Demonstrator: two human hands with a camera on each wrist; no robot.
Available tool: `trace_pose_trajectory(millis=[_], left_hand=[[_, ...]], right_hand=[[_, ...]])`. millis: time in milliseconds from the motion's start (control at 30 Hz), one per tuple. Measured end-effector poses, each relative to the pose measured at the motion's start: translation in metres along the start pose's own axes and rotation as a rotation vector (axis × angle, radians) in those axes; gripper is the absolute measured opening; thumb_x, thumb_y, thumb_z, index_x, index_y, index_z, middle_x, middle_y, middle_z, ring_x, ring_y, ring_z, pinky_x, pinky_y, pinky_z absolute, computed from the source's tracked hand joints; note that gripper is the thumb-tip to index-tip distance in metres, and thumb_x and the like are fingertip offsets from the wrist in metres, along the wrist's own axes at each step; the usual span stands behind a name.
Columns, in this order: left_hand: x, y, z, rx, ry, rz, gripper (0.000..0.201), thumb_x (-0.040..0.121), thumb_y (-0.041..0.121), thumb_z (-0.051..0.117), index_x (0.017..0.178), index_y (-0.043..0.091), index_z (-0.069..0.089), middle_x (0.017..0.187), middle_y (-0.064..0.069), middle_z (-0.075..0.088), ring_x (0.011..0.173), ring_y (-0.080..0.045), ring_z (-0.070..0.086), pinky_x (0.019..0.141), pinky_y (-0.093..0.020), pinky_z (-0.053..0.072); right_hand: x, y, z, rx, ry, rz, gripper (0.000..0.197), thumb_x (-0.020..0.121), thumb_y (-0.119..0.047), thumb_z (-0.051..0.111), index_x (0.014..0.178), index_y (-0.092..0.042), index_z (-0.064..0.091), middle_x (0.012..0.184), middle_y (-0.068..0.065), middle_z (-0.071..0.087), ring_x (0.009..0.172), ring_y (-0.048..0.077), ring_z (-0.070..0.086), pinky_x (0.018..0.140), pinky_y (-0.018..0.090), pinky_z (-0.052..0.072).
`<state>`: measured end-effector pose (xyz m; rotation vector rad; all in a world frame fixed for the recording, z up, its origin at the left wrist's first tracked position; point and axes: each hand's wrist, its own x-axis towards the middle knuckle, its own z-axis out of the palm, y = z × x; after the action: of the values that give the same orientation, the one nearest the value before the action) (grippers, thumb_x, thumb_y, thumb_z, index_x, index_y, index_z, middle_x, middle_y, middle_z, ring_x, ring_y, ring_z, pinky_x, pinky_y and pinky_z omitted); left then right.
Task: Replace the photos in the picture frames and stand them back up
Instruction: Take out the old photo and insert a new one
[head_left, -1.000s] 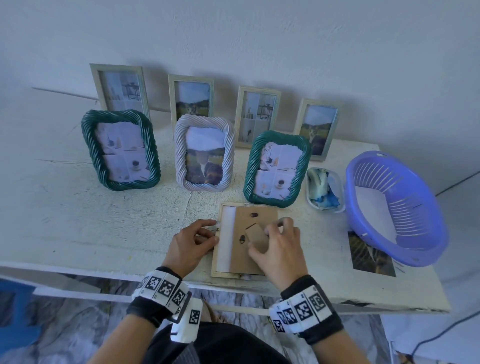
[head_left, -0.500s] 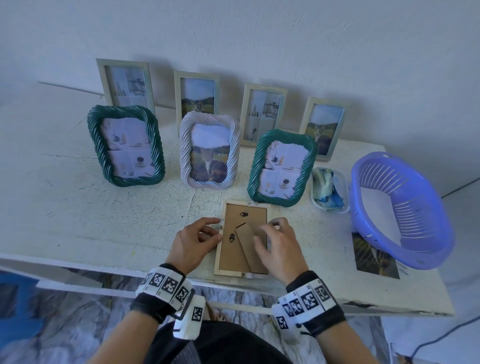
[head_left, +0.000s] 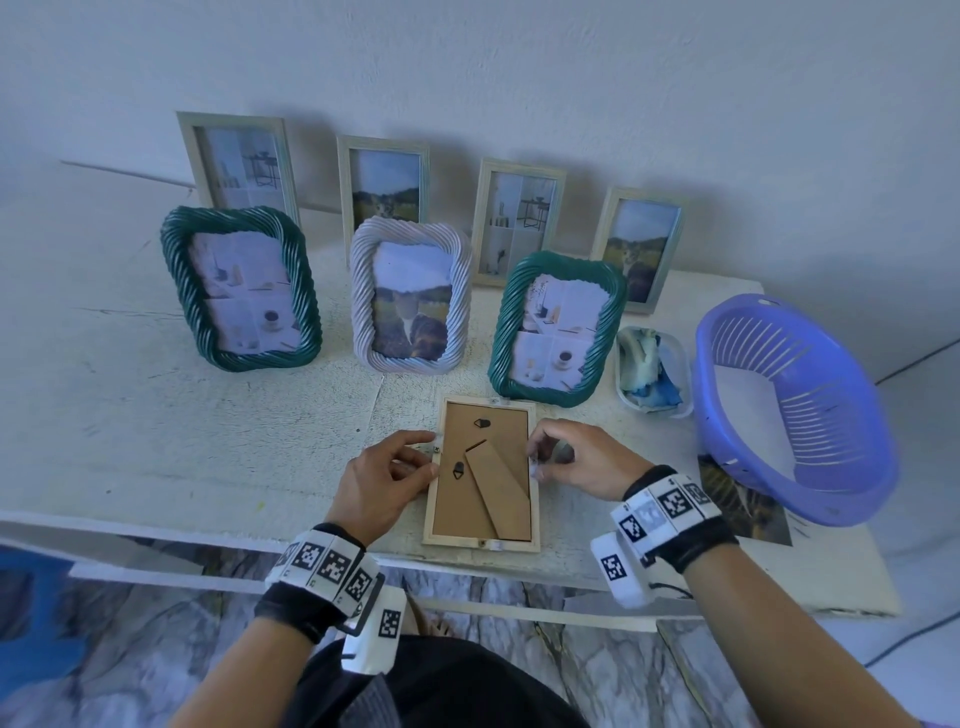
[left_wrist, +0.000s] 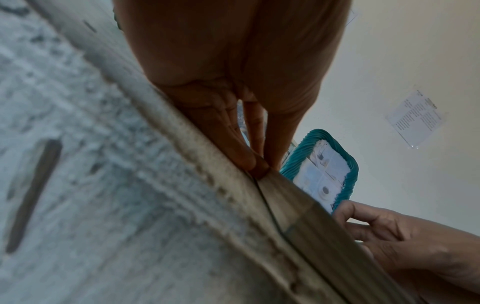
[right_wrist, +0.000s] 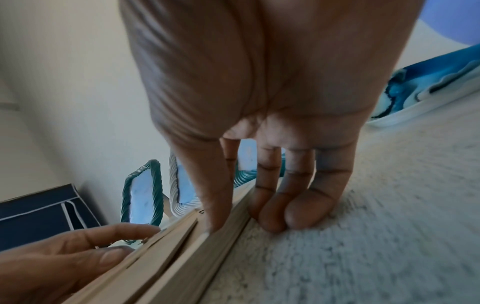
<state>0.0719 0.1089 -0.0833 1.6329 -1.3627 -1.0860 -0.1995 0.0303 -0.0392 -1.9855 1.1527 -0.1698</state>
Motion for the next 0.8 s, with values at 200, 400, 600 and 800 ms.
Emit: trace_pose_trajectory(millis=[200,400,600,800], left_hand=[[0.000,-0.001,0.001,0.004,-0.004,0.005,0.034,0.083,0.020,0.075,0.105,0.043,0.064,0.083,0.017,0.068,0.073,-0.019,0.068,0.074,-0.042,0.060],[-0.002,0.001,0.001,0.021,0.013,0.015,0.035,0.083,0.019,0.075,0.104,0.045,0.063,0.082,0.010,0.069,0.072,-0.018,0.067,0.074,-0.040,0.060],[-0.003,0.002,0.003,0.057,0.027,0.018,0.034,0.084,0.021,0.074,0.108,0.041,0.063,0.085,0.008,0.068,0.071,-0.011,0.065,0.075,-0.036,0.060],[-0.005,0.004,0.003,0.084,0.033,0.044,0.032,0.085,0.021,0.073,0.110,0.038,0.065,0.085,0.010,0.068,0.070,-0.005,0.064,0.073,-0.028,0.058]], right_hand=[[0.010,0.000,-0.007,0.040,-0.133,0.042,0.018,0.083,-0.017,0.074,0.093,-0.012,0.060,0.080,-0.008,0.062,0.069,-0.004,0.055,0.064,0.011,0.042],[0.016,0.000,-0.006,-0.038,-0.135,0.057,0.021,0.083,-0.027,0.074,0.084,-0.020,0.054,0.090,0.002,0.063,0.077,0.008,0.054,0.071,0.021,0.043],[0.010,-0.001,0.006,-0.090,-0.004,0.058,0.025,0.087,-0.030,0.069,0.076,-0.021,0.049,0.077,-0.005,0.059,0.070,0.010,0.051,0.065,0.025,0.041],[0.006,-0.003,0.015,-0.099,0.076,0.057,0.024,0.089,-0.027,0.067,0.078,-0.013,0.050,0.074,0.000,0.060,0.071,0.019,0.056,0.066,0.036,0.045]])
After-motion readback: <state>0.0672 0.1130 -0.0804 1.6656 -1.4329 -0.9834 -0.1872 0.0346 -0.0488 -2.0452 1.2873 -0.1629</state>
